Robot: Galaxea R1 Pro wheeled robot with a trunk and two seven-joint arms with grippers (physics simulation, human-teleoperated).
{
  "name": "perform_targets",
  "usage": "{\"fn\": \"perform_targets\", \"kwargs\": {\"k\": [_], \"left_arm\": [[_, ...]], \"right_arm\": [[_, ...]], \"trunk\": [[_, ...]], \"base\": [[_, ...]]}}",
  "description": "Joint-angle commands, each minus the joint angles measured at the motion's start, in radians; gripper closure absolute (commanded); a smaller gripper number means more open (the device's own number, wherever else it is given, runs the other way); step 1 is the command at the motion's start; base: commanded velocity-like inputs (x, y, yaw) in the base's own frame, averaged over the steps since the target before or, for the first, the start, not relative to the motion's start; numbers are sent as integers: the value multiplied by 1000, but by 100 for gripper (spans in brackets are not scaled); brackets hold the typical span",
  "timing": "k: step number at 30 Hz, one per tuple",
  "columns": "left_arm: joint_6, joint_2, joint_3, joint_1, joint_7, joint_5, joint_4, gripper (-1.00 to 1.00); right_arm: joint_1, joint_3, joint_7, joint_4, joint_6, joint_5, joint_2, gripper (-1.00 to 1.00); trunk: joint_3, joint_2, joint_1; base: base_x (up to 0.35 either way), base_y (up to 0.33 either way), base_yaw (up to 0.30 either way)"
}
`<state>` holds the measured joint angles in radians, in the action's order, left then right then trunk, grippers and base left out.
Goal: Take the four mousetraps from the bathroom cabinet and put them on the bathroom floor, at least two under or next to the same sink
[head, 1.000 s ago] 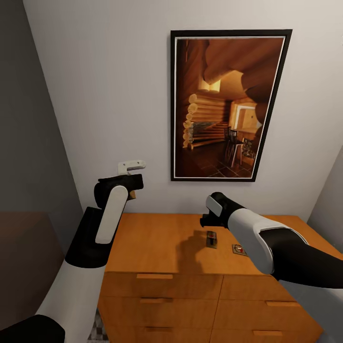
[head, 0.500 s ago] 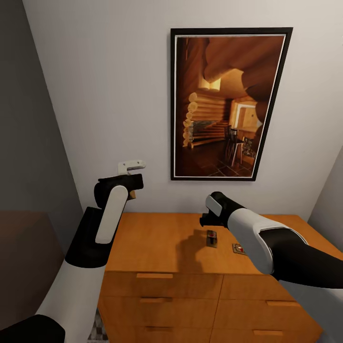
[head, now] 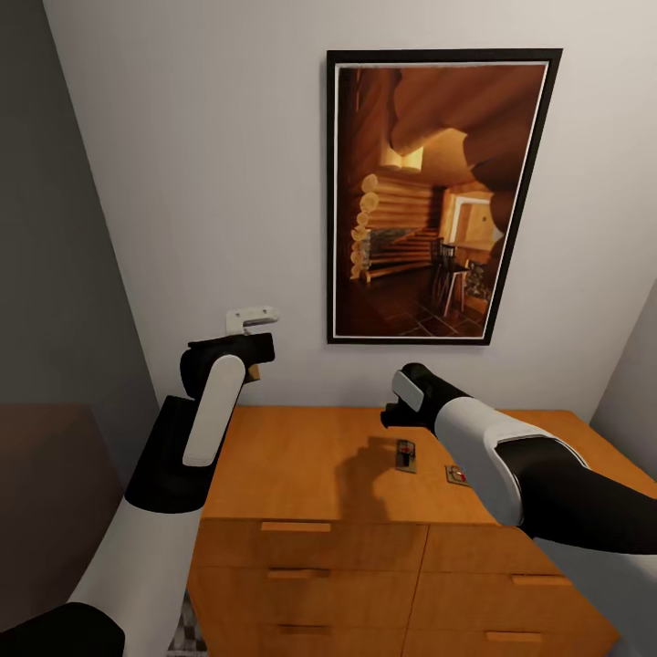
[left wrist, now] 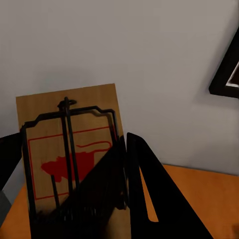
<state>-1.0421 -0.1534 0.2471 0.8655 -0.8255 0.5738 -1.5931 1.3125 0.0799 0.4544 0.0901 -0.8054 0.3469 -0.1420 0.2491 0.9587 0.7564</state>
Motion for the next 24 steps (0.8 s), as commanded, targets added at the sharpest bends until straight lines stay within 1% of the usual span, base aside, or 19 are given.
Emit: {"fn": "perform_targets", "kwargs": {"k": [1, 4, 13, 17, 24], "left_arm": [[-5, 0, 1, 1, -11, 6, -1, 100], [-5, 0, 1, 1, -11, 6, -1, 100], [-5, 0, 0, 1, -11, 6, -1, 100], [-5, 0, 1, 1, -11, 6, -1, 100], [-5, 0, 1, 1, -11, 6, -1, 100]], "right_arm": [[1, 9, 6, 2, -5, 10, 0, -100], [1, 11, 5, 4, -5, 10, -2, -100], [1, 12, 4, 6, -5, 10, -2, -100], [1, 12, 4, 6, -5, 10, -2, -100], [1, 12, 4, 7, 5, 10, -2, -100]], "trunk": [[5, 8, 4], [14, 29, 16], [14, 29, 16], [27, 57, 31], [27, 57, 31]], "base": [[0, 0, 0], [0, 0, 0], [0, 0, 0], [0, 0, 0], [0, 0, 0]]}}
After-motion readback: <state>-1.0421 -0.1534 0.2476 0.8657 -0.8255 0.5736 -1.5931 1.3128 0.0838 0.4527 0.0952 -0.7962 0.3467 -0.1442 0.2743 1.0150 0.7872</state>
